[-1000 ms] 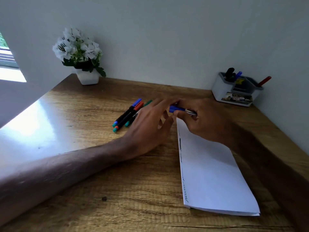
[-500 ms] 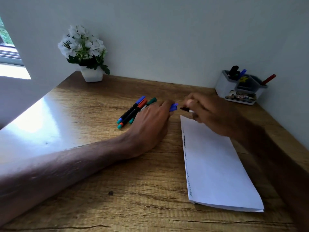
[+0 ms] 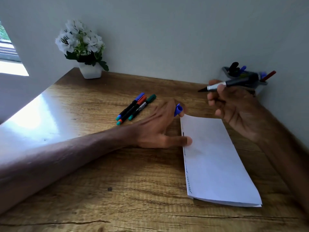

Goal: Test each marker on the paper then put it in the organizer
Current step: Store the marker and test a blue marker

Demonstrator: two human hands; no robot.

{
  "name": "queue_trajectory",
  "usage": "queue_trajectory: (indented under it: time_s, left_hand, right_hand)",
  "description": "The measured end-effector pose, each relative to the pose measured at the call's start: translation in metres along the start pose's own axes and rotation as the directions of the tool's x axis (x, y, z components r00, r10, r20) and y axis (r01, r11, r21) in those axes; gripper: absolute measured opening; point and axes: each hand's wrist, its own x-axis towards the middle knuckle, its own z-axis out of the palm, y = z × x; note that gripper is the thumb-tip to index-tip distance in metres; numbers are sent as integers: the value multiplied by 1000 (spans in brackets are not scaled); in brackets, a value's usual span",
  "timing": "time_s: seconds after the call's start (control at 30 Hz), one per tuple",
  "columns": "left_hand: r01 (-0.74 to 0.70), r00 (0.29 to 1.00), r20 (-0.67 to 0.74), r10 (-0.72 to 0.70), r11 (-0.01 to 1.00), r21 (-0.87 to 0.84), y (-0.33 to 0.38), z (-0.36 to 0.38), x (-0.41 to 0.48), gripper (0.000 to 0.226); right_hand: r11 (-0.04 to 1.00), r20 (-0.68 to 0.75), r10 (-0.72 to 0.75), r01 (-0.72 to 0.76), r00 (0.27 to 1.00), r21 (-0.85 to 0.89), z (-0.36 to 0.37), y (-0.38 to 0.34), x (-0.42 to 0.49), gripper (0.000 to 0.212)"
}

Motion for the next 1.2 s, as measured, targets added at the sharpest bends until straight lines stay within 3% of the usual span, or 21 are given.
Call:
queue_trajectory:
  time_s: [0.1,0.2,0.37,0.53,0.77,0.97,1.2]
  left_hand:
    - [36,996,85,-41,997,62,0,0,2,77]
    - [130,988,65,-139,983,128,0,1,4,70]
    - [235,971,-64,-229,964,121,-1,3,9,58]
    - [221,967,-133,-217,975,13,-7,5,9,52]
    - [194,978,-88,-190,980,43,-4,3,9,42]
    - [121,990,65,-126,990,66,-3,0,5,59]
    - [130,980,141,-141,988,80,-7,0,9,91]
  right_hand:
    - [998,0,-24,24,1000,-64,7,3,-8,20]
    - [989,84,-27,39,996,-145,13,0,-13,14]
    - [912,222,161,-58,962,-407,29,9,-20,18]
    - [901,241,137,-20,961,-433,37,16,-36,20]
    - [927,214,149,-61,965,-370,31,26,-45,21]
    - [933,263,63,37,963,-359,33,35,-47,5]
    - [824,317,-62,228,946,-519,30,40,-45,4]
